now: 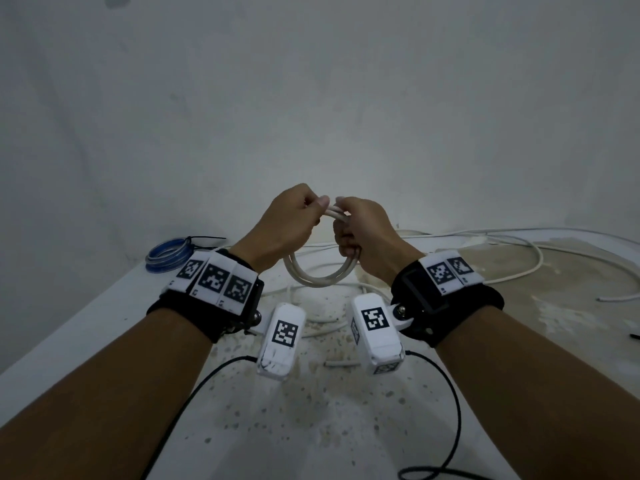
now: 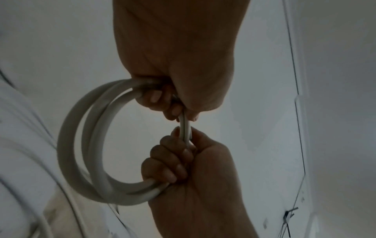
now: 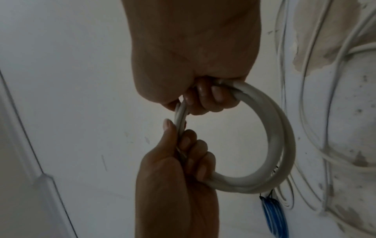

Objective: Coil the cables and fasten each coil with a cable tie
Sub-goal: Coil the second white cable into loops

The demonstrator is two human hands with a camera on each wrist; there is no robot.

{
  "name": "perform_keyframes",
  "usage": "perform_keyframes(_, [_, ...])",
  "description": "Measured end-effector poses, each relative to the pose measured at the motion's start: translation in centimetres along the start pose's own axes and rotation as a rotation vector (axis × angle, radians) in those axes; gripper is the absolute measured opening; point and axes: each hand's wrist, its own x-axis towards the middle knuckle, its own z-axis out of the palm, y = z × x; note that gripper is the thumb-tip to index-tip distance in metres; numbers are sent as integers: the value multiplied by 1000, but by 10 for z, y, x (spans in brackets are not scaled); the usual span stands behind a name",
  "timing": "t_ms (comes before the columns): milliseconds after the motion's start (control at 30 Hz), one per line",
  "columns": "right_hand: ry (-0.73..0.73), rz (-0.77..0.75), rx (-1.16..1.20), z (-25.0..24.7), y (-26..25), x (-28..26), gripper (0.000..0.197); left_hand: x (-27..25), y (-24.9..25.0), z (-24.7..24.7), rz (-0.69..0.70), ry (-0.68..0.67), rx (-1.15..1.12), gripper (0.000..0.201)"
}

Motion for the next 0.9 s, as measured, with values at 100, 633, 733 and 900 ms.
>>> perform_keyframes(100, [-32,30,21,-8,3,-1,36,-2,-4,4,-4,27,-103,22])
perform_keyframes(633, [-7,-21,62,-19,0,-9,32,-8,14,9,-131,-34,-297,24])
perform_keyframes(733, [-8,-8,60,-23,0,-12,33,-9,17,13,-139,-21,-255,24])
perform_keyframes(900, [-20,9,45,-38,2,-18,55,-12,23,21,-120,-15,-233,23])
